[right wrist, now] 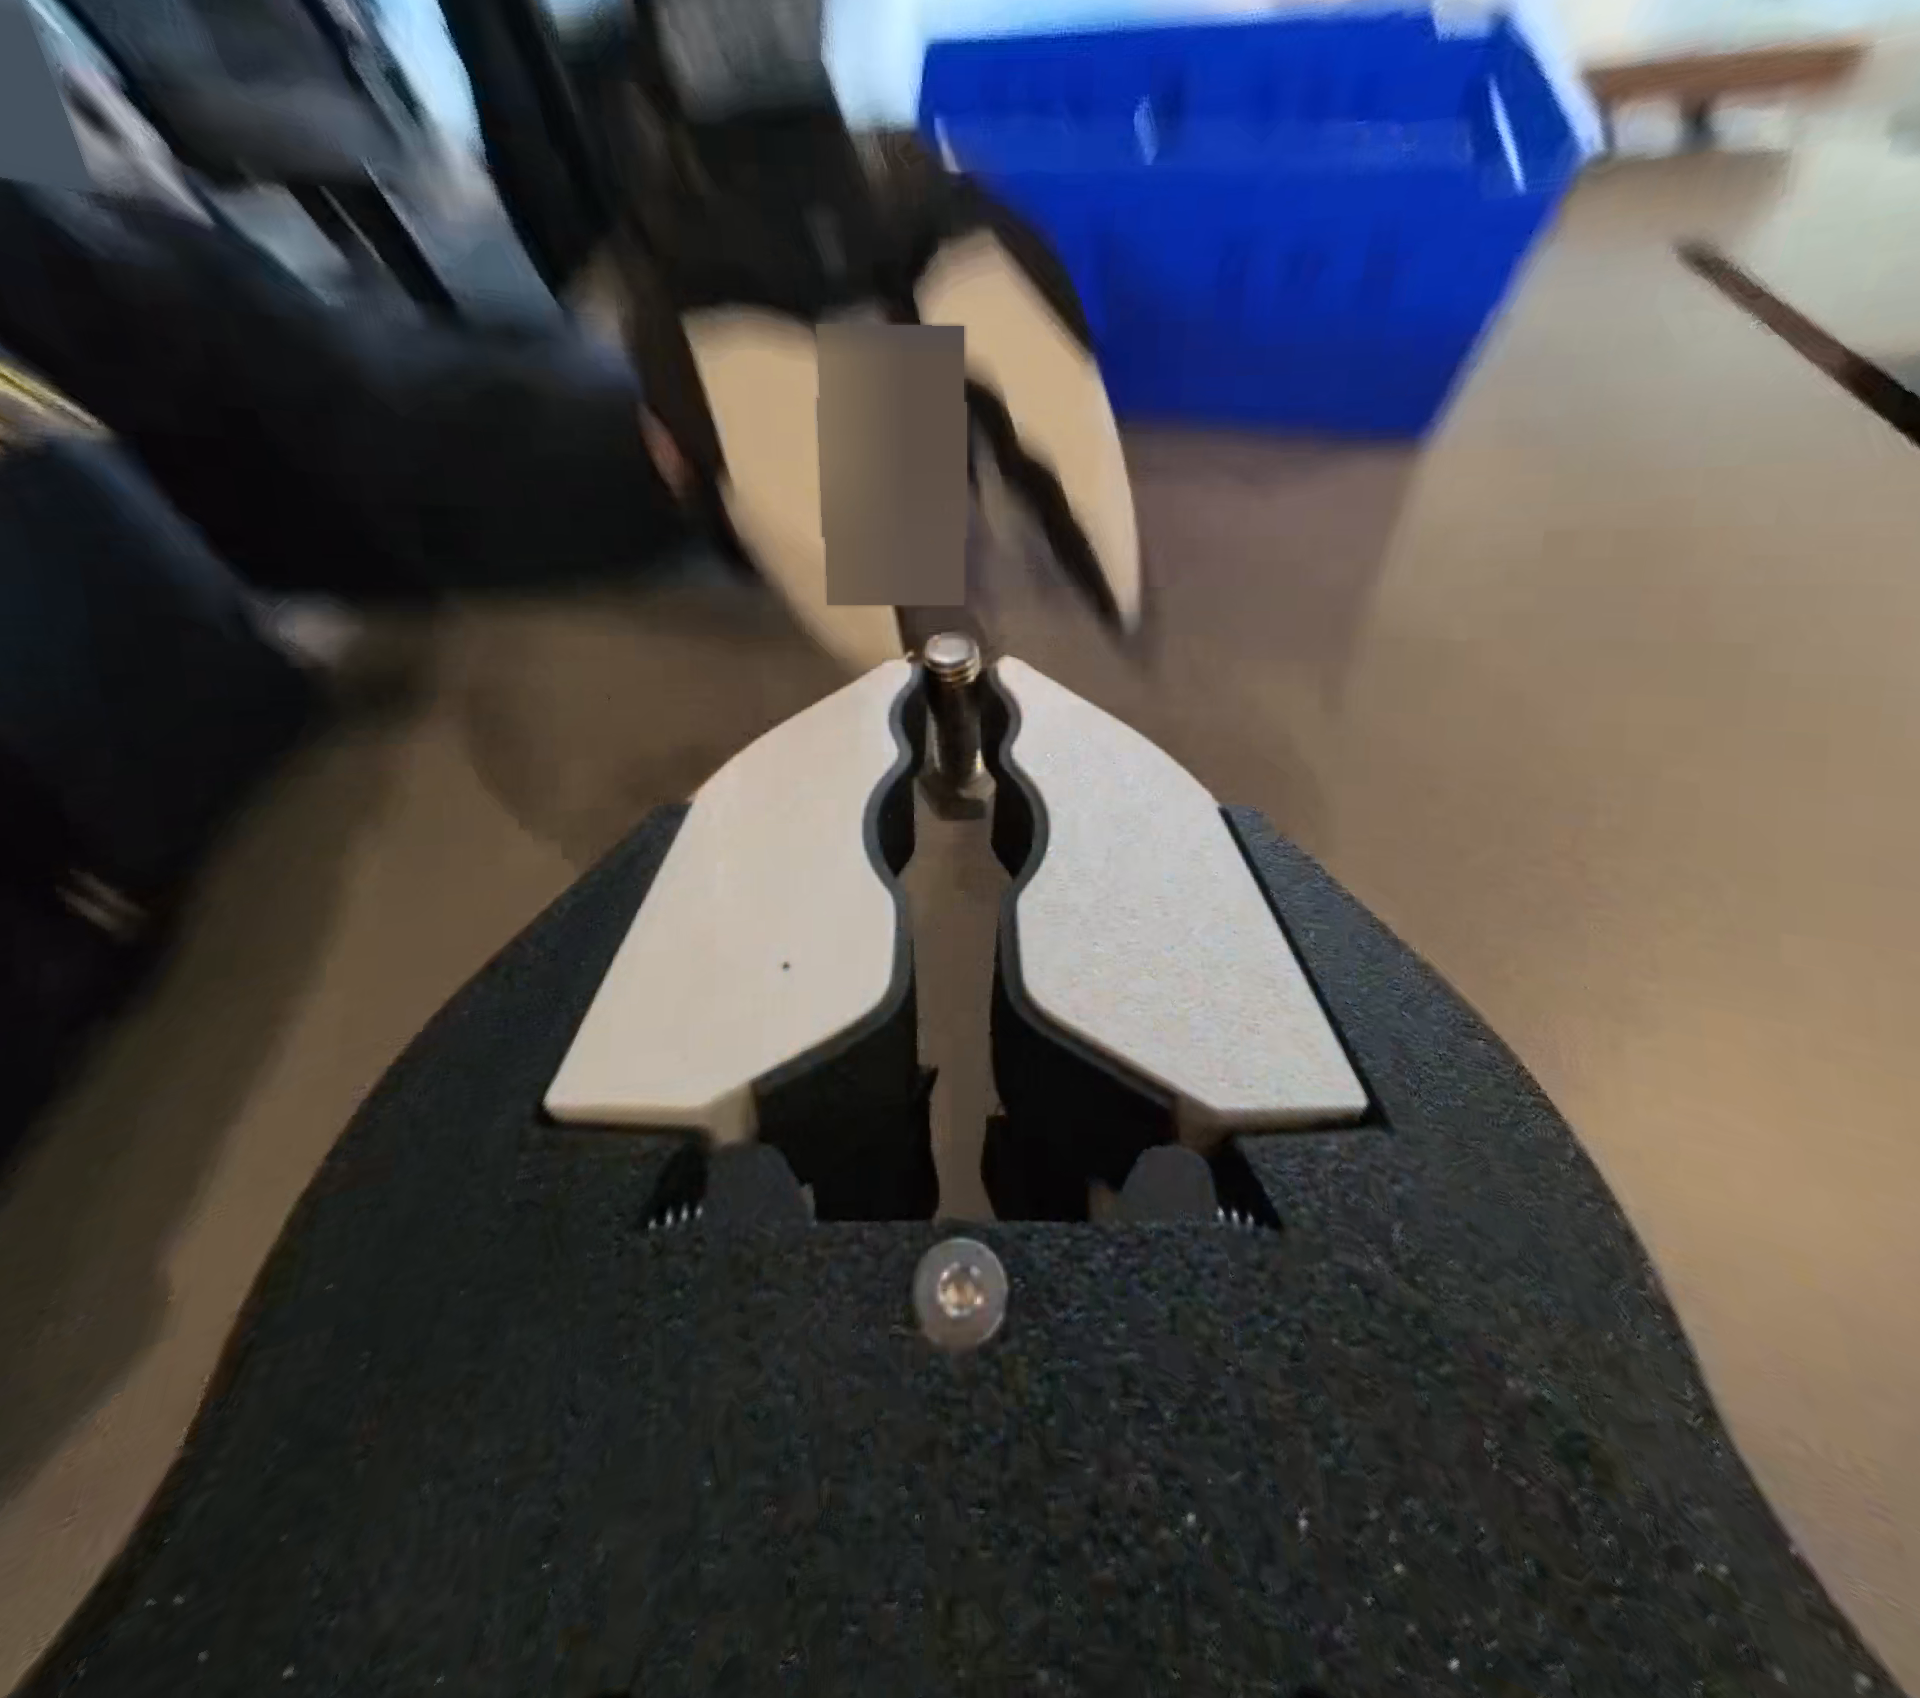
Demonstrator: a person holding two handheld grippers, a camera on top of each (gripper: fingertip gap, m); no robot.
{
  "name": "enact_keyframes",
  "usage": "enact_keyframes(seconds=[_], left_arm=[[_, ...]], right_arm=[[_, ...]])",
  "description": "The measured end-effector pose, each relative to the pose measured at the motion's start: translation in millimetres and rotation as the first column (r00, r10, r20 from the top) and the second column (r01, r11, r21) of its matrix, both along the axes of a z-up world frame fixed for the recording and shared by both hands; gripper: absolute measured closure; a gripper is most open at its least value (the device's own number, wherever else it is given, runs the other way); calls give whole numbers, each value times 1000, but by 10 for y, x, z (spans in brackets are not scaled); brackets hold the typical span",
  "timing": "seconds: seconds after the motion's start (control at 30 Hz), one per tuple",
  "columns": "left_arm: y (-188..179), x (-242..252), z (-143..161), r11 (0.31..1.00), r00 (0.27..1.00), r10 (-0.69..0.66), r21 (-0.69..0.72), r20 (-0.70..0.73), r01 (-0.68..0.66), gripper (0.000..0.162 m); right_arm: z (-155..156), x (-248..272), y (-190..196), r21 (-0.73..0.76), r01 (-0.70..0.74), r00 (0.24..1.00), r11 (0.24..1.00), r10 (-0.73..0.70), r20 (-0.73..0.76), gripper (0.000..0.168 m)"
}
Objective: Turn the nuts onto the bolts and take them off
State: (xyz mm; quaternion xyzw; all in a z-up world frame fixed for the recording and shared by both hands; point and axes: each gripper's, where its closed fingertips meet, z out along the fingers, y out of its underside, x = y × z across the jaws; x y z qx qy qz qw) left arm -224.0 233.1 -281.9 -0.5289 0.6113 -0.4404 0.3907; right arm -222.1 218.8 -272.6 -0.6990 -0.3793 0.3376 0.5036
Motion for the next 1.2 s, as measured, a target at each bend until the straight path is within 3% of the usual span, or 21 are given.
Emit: enact_keyframes(seconds=[0.07,0.23,0.27,0.33,0.5,0.6,0.77,0.93,1.0,1.03,1.2], left_arm=[[-127,50,-30,998,998,-56,-17,0,56,118],[-365,128,-135,986,985,-167,-15,-32,167,118],[-401,139,-129,983,983,-181,-10,-23,181,122],[-407,150,-104,985,985,-171,24,-1,171,147],[-383,139,-127,984,989,-147,102,-22,149,147],[-435,113,-221,973,978,-191,119,-80,199,147],[-561,100,-300,951,957,-261,137,-126,277,147],[-473,131,-168,964,979,-201,173,-36,204,144],[-434,132,-23,972,984,-175,169,44,166,124],[-424,121,34,973,982,-171,168,75,156,123],[-388,100,92,968,983,-147,219,106,121,131]], right_arm=[[80,-43,-62,-11,-42,991,999,40,-127,159],[194,-109,-121,42,-81,980,996,87,-180,159],[197,-123,-128,45,-85,980,995,92,-179,159],[188,-147,-151,55,-100,980,993,108,-167,159],[186,-135,-173,91,-108,982,990,120,-148,158],[157,-165,-217,126,-124,986,984,136,-92,141],[36,-252,-310,123,-172,985,977,170,22,153],[127,-204,-266,175,-116,993,978,118,-4,159],[199,-135,-229,197,-70,994,978,85,-69,159],[225,-117,-226,206,-58,992,977,80,-101,159],[313,-118,-229,231,-46,980,972,89,-178,159]])
